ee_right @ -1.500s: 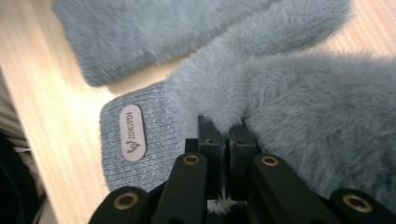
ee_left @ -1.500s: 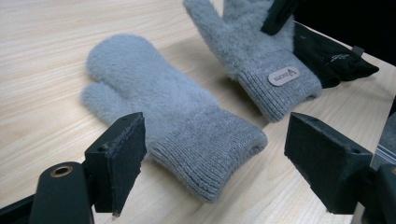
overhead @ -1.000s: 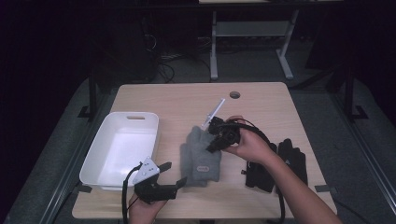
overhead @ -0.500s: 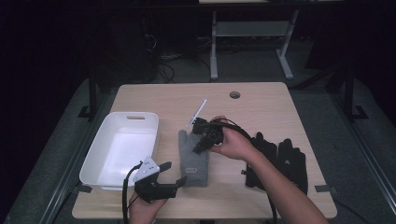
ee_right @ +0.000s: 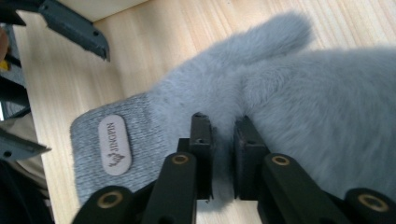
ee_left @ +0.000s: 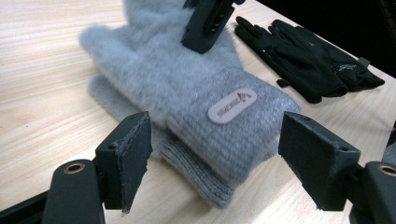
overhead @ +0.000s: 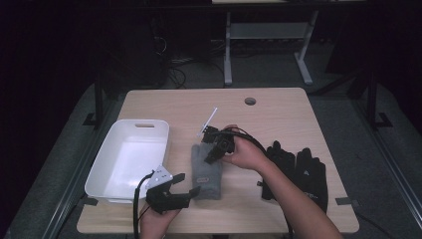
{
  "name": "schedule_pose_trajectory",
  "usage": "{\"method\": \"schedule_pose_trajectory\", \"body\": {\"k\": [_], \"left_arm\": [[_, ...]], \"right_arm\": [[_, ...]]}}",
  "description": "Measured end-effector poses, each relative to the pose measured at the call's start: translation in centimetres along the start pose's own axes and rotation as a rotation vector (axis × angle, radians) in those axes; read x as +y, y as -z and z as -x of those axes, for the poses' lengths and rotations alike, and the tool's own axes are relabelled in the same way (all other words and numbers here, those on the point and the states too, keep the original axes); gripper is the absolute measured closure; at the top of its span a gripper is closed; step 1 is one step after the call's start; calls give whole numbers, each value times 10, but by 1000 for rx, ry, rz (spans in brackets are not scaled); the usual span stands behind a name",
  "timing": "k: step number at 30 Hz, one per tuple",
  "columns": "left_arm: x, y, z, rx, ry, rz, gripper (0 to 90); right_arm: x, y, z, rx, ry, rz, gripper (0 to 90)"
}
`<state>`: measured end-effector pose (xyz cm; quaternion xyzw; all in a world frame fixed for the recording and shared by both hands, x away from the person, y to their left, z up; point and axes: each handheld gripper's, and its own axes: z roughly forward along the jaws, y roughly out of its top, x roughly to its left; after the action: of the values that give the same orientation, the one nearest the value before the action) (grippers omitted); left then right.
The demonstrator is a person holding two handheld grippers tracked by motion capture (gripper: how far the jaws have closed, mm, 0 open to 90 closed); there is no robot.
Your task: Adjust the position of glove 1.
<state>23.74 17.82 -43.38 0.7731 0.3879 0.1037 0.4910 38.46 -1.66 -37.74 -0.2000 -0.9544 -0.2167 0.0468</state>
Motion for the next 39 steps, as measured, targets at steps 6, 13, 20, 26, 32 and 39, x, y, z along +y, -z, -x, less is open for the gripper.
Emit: {"method": "schedule_pose_trajectory", "body": {"k": [6,13,20,26,32,39], "left_arm": [[0,-2,-1,4,2,-10,257],[-1,-3,-1,-2,30,-10,257],[2,0,1,-15,39,2,333],[4,-4,3,-11,30,-6,413],[4,-9,7,-1,26,-24,458],[4,-12,12,20,-12,-52,472]], "right_arm": [[-8,-7,3,-25,-12,40,536],[-12,7,-2,-48,-11,118,605],[-18,-10,-1,-45,-54,95,766],[-24,-25,0,-54,-57,94,744],[-29,-15,2,-46,-96,149,543],[-42,5,18,-84,-194,213,400]]}}
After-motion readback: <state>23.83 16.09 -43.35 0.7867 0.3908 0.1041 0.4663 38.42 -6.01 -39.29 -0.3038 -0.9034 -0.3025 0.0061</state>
